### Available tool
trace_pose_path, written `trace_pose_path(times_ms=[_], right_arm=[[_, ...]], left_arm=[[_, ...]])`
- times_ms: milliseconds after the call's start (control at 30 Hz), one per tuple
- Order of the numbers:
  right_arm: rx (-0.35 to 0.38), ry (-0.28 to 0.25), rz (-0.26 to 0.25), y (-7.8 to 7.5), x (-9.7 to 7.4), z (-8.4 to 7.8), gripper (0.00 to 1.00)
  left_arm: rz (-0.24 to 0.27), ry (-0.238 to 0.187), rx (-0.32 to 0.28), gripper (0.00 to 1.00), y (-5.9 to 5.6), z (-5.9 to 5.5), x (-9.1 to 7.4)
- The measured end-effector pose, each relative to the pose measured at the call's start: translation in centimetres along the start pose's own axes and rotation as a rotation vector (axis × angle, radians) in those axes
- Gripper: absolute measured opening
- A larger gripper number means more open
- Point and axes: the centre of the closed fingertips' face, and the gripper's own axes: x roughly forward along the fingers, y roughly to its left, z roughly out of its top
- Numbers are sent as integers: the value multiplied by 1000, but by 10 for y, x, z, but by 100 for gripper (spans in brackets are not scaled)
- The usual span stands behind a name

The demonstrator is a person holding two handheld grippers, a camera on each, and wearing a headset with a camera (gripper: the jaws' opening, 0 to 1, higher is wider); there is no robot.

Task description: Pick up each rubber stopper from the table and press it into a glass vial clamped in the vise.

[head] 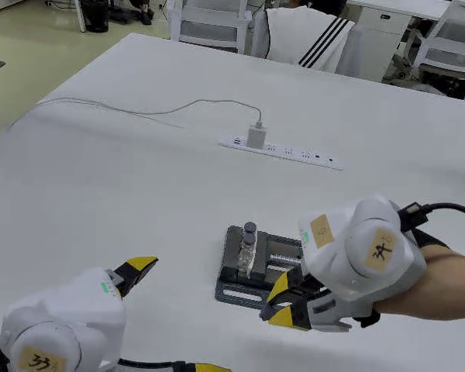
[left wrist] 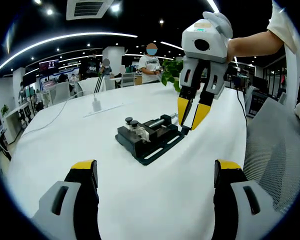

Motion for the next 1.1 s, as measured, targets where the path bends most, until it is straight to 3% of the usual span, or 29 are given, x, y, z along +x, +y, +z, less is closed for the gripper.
trace_pose_path(times_ms=[500, 800, 1100], right_arm=[[-58, 66, -11, -51, -18, -2, 6], [-133, 126, 11, -80, -8, 5, 6], [-147, 179, 46, -89, 8, 3, 6]], left_arm=[[11, 6, 1, 95, 4, 2, -1], [13, 12, -7, 95, 3, 1, 0], [18, 8, -18, 94, 3, 3, 2]])
